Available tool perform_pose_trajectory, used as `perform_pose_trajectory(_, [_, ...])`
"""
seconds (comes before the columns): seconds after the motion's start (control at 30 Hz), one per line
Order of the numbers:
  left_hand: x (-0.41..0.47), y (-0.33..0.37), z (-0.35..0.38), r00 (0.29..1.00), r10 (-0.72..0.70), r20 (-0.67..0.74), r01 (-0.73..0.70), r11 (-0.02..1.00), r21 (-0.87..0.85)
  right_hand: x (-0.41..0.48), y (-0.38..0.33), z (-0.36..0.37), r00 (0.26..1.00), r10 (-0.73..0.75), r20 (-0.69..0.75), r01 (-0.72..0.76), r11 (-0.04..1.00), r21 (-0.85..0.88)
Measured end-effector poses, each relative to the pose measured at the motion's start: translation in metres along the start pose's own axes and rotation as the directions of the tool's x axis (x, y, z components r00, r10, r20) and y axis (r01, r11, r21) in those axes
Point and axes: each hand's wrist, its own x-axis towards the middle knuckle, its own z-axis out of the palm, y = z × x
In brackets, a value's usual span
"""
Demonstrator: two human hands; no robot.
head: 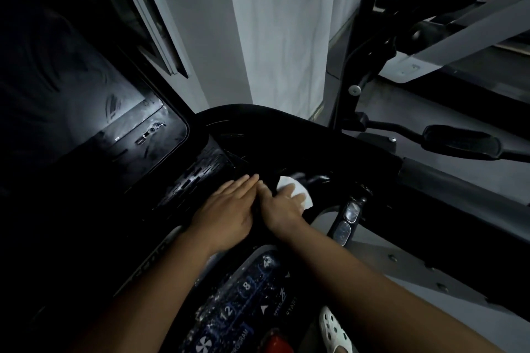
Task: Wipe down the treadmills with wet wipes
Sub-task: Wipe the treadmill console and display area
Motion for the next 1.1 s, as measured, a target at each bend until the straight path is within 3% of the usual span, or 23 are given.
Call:
perform_pose_trajectory(0.1, [0.0, 0.004, -0.002, 1.0, -0.013, 0.015, 0.013, 1.0, -0.001, -0.01, -0.01, 0.005, 0.993, -0.048, 0.105, 0.052, 0.998, -0.042])
perform_pose_trajectory(0.2, [-0.002, 0.004, -0.003, 1.0, -0.009, 0.006, 0.009, 1.0, 0.0, -0.009, -0.01, 0.006, 0.998, -0.04, 0.046, 0.039, 0.999, 0.034])
perform_pose_trajectory(0.3, [-0.008, 0.001, -0.001, 1.0, -0.007, -0.01, 0.007, 1.0, 0.011, -0.012, 0.011, 0.003, 0.968, -0.245, 0.051, 0.247, 0.969, -0.025])
perform_pose_trajectory(0.4, [-0.015, -0.001, 0.001, 1.0, -0.025, -0.014, 0.025, 1.0, 0.003, 0.004, 0.053, -0.028, 0.837, -0.516, 0.185, 0.546, 0.812, -0.205])
perform_pose_trajectory(0.53, [-0.016, 0.0, 0.003, 0.999, -0.03, -0.02, 0.03, 0.999, 0.01, 0.042, 0.061, -0.074, 0.565, -0.739, 0.368, 0.821, 0.457, -0.343])
perform_pose_trajectory(0.63, [-0.016, 0.0, 0.003, 0.999, -0.041, -0.027, 0.041, 0.999, 0.005, 0.046, 0.055, -0.076, 0.391, -0.807, 0.442, 0.905, 0.251, -0.342])
perform_pose_trajectory(0.73, [-0.016, 0.001, 0.004, 0.998, -0.043, -0.04, 0.043, 0.999, 0.001, 0.05, 0.064, -0.066, 0.267, -0.887, 0.376, 0.92, 0.119, -0.373])
perform_pose_trajectory(0.87, [-0.015, 0.002, 0.003, 0.997, -0.051, -0.063, 0.049, 0.998, -0.025, 0.066, 0.057, -0.067, 0.301, -0.879, 0.368, 0.887, 0.116, -0.448])
perform_pose_trajectory(1.0, [-0.013, 0.005, 0.002, 0.993, -0.089, -0.078, 0.088, 0.996, -0.023, 0.09, 0.042, -0.071, 0.252, -0.794, 0.553, 0.897, -0.024, -0.442])
perform_pose_trajectory(1.1, [-0.012, 0.008, 0.003, 0.98, -0.177, -0.09, 0.175, 0.984, -0.034, 0.096, 0.035, -0.055, 0.206, -0.762, 0.614, 0.899, -0.101, -0.427])
